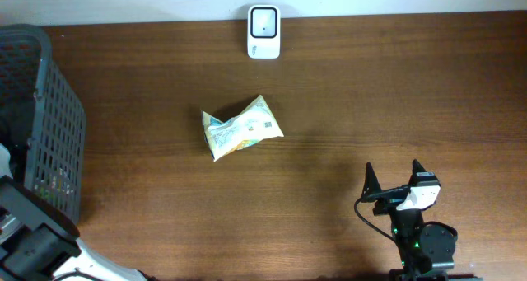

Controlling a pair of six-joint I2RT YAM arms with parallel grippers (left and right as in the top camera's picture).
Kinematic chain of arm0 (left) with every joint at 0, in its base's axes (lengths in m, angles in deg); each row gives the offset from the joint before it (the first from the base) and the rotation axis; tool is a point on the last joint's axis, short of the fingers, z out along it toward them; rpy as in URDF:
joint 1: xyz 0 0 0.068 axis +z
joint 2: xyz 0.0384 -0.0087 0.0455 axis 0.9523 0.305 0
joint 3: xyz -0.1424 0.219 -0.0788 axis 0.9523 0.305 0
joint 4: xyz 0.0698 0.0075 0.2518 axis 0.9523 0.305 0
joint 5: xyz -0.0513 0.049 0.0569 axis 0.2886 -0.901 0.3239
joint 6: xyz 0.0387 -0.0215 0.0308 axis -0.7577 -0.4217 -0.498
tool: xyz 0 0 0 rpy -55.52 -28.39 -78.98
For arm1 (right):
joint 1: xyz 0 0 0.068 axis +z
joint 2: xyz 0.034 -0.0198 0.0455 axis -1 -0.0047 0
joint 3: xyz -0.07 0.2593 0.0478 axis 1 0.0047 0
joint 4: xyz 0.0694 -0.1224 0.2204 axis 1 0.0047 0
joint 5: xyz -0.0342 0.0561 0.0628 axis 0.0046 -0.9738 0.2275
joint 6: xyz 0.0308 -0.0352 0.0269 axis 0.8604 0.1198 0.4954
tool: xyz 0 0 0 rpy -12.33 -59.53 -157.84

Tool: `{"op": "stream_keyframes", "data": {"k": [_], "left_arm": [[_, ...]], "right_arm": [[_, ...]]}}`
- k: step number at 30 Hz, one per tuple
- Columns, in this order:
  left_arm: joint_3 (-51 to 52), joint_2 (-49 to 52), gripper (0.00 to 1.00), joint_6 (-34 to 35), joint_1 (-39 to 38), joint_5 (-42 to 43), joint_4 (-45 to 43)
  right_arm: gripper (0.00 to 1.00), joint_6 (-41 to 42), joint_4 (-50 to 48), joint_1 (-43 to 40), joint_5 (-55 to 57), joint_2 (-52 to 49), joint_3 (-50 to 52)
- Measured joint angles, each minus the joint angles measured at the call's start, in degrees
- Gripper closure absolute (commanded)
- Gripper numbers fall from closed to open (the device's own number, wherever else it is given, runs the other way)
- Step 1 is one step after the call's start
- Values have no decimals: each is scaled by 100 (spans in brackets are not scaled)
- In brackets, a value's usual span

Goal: Scan the item barcode
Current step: 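Reach the left gripper back into the basket and grasp a green pouch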

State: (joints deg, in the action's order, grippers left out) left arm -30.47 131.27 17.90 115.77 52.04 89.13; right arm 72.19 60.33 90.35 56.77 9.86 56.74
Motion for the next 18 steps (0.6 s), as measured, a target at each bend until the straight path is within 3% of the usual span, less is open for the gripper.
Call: {"op": "stream_keyframes", "data": {"k": [2, 3, 4, 5, 6, 9, 14, 18], "left_arm": [[0, 0, 15, 0, 0, 24, 46], [0, 0, 22, 0, 0, 33, 55], [0, 0, 33, 2, 0, 26, 68], [0, 0, 52, 13, 0, -4, 66], [0, 0, 62, 42, 2, -42, 48], [0, -2, 66, 39, 7, -114, -37], [66, -59, 97, 44, 4, -201, -234], [79, -96, 100, -11, 4, -195, -407]], "right_arm": [[1, 2, 0, 0, 0, 0, 0], [1, -2, 0, 0, 0, 0, 0], [1, 0, 0, 0, 0, 0, 0], [1, 0, 0, 0, 0, 0, -2], [1, 0, 0, 0, 0, 0, 0], [1, -2, 0, 0, 0, 0, 0], [1, 2, 0, 0, 0, 0, -2], [1, -2, 0, 0, 0, 0, 0]]}}
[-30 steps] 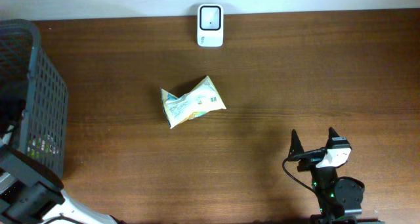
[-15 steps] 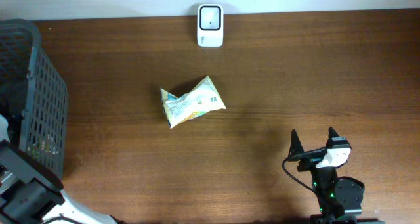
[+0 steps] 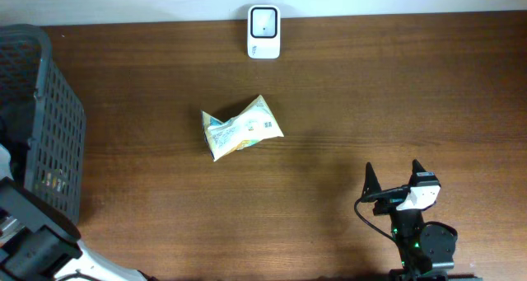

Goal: Scan the item barcode
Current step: 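Reach the left gripper back into the basket and grasp a green pouch, then place the green pouch on the table beside the snack bag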

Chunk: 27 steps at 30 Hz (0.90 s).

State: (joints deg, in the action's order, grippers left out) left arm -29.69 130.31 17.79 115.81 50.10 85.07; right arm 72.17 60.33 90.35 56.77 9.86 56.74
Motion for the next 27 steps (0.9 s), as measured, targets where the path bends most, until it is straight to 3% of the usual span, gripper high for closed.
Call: {"op": "stream_keyframes", "data": {"k": [3, 7, 9, 13, 17, 19, 23, 27], "left_arm": [[-452, 24, 100, -275, 2, 313, 448], [-2588, -120, 100, -603, -11, 1060, 1108], [-3589, -684, 100, -761, -101, 1547, 1290], [-4181, -2074, 98, -1340, -1349, 2133, 1971], [-3917, -1875, 97, -2035, -3156, 2159, 2741], [-3357, -1447, 97, -2223, -3871, 1709, 2793], [-2026, -791, 98, -2328, -4522, 931, 2162], [-892, 13, 98, -2356, -4712, 789, 1126]], "right_arm": [[1, 2, -2, 0, 0, 0, -2], [1, 2, -2, 0, 0, 0, -2], [1, 4, 0, 0, 0, 0, 0], [1, 2, 0, 0, 0, 0, -2], [1, 2, 0, 0, 0, 0, -2], [1, 0, 0, 0, 0, 0, 0], [1, 4, 0, 0, -2, 0, -2], [1, 0, -2, 0, 0, 0, 0]]}}
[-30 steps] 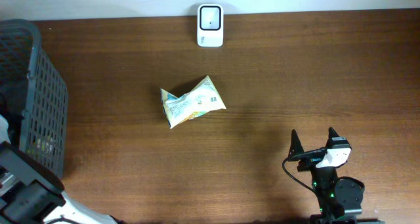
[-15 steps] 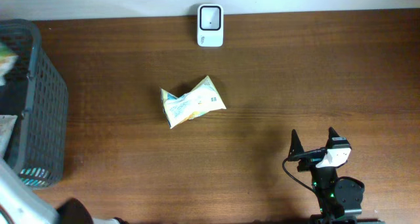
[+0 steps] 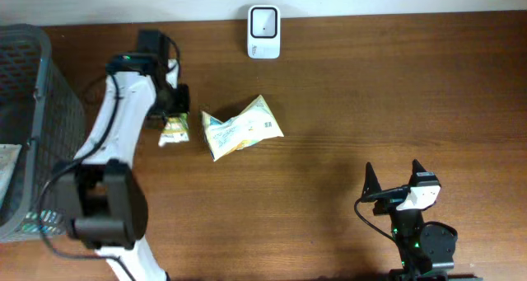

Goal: Scan the item barcode
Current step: 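Place the green pouch on the table beside the snack bag, then reach the left gripper into the basket and grasp a small green box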

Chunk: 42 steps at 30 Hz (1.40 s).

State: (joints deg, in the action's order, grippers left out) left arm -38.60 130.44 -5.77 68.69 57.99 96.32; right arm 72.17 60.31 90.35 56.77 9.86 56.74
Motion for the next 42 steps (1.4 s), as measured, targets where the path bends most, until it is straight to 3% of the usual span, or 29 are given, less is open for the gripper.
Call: {"op": "stream_keyframes", "data": {"k": [1, 2, 3, 5, 6, 10, 11, 14, 17, 20, 23, 28, 35, 39, 42], "left_arm": [[125, 164, 95, 0, -24, 24, -94], [192, 295, 72, 0, -44, 39, -149], [232, 468, 34, 0, -72, 48, -149], [256, 555, 5, -42, -101, 87, -109], [247, 553, 1, -37, -107, 101, -70], [-713, 533, 0, -39, -66, 153, 984], [-1558, 579, 0, -39, -13, 173, 1602], [-3646, 498, 1, -4, 319, 177, 2251], [-5390, 216, 1, 243, 1246, 122, 2702], [-5943, -120, 1, 629, 2444, -33, 3139], [-5554, -129, 0, 1189, 3399, -339, 3473], [-3552, -46, 1, 1770, 4376, -431, 2813], [-1519, -2, 2, 1858, 4903, -398, 1652], [-393, -2, 15, 1899, 4966, -385, 898], [459, -4, 16, 1926, 4966, -476, 256]], "right_arm": [[1, 2, 2, 0, -2, 0, -2], [1, -2, 2, 0, 0, 0, -2], [1, 0, 2, 0, 0, 0, 0], [1, 2, 2, 0, -2, 0, -2], [1, 0, 0, 0, 0, 0, -2], [2, 2, 2, 0, 0, 0, 0], [1, 0, 2, 0, 0, -4, -2], [1, 2, 2, 0, 0, 0, -2], [1, 0, 2, 0, 0, 0, 0], [1, 2, 2, 0, 0, 0, 0], [1, 0, 2, 0, -2, 0, 0], [1, 2, 2, 0, 0, 0, 0], [1, 2, 2, 0, 0, 0, 0], [1, 4, 2, 0, -2, 0, 0], [1, 2, 0, 0, 0, 0, 0]]}}
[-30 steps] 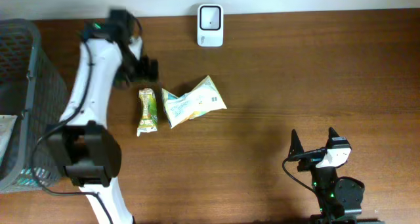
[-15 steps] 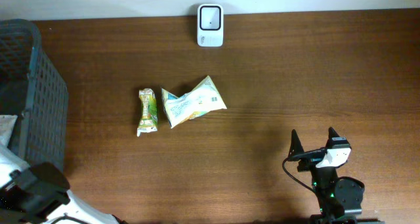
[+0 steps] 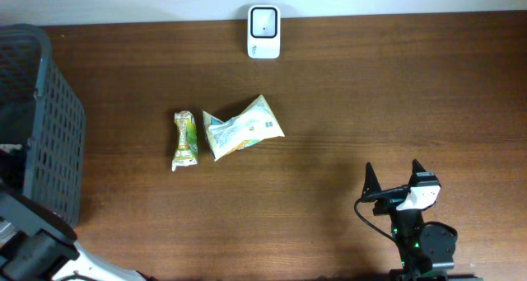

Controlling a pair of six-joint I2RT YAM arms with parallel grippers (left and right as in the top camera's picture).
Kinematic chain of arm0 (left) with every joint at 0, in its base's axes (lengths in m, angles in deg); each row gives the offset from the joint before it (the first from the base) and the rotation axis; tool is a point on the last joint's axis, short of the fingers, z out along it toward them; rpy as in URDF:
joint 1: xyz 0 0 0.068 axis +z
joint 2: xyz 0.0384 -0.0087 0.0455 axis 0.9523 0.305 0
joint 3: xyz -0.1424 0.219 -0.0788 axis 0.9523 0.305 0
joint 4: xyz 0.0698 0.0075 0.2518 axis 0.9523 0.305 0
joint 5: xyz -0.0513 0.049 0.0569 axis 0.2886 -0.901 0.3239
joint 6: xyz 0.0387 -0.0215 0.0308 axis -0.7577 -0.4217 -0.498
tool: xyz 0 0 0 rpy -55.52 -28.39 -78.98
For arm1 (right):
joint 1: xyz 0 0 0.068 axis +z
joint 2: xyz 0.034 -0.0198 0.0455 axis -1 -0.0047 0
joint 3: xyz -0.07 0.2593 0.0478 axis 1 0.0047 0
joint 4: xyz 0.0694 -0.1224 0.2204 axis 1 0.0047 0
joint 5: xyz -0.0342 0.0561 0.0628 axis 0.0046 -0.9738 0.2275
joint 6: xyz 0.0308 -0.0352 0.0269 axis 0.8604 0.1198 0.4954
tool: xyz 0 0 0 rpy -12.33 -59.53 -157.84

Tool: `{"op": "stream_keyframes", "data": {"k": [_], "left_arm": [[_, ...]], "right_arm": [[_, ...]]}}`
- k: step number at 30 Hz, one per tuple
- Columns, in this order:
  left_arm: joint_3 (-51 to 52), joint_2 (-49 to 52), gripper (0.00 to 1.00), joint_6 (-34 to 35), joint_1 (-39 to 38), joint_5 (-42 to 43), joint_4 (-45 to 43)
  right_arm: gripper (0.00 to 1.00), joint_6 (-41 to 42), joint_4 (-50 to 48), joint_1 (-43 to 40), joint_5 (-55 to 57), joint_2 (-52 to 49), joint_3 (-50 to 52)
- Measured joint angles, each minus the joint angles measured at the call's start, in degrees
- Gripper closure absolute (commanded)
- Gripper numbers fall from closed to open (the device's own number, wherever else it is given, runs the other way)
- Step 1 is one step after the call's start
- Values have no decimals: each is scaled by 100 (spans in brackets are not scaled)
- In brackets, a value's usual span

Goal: Scan the item barcode
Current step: 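Reach the left gripper into the basket and grasp a small green box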

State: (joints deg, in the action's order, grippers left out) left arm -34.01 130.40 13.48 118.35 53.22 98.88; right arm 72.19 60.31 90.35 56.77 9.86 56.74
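Observation:
Two snack packets lie mid-table. One is a small green-and-yellow packet (image 3: 184, 139), lying lengthwise. The other is a larger crumpled white-and-yellow packet (image 3: 242, 128) just to its right, with a printed patch on its right part. The white barcode scanner (image 3: 263, 21) stands at the table's far edge. My right gripper (image 3: 394, 179) rests near the front right, open and holding nothing, far from both packets. Only part of the left arm (image 3: 29, 240) shows at the bottom-left corner, and its gripper is out of view.
A dark mesh basket (image 3: 49, 124) stands at the table's left edge. The brown wooden table (image 3: 395, 91) ends at a pale wall behind the scanner.
The left arm, which reached over the table with the small packet at its gripper, is back at the bottom-left corner. The small packet now lies by itself left of the larger packet.
At first only the larger packet lay on the table, and the left arm stayed by the basket. Later the left arm was over the table, its gripper at a small packet left of the larger one. Now that packet lies free and the arm is withdrawn. The right arm never moved.

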Motion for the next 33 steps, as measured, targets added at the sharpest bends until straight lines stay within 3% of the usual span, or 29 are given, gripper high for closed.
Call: {"op": "stream_keyframes", "data": {"k": [3, 7, 12, 16, 20, 29, 33], "left_arm": [[542, 2, 23, 2, 4, -170, -269], [654, 2, 36, 9, 131, -258, -267], [654, 2, 44, -11, 431, -258, -111], [654, 2, 64, -39, 503, -284, 85], [654, 2, 98, -153, 503, -387, 212], [577, 2, 100, -188, 505, -640, -120], [-450, 2, 100, -424, 479, -68, 107]], "right_arm": [[1, 2, 0, 0, 0, 0, 0], [1, 2, 2, 0, -2, 0, 0], [1, -2, 2, 0, -2, 0, 0], [1, -2, 2, 0, 0, 0, 0], [1, -4, 2, 0, 0, 0, 0], [1, 2, 2, 0, 0, 0, 0], [1, 0, 2, 0, -2, 0, 0]]}}
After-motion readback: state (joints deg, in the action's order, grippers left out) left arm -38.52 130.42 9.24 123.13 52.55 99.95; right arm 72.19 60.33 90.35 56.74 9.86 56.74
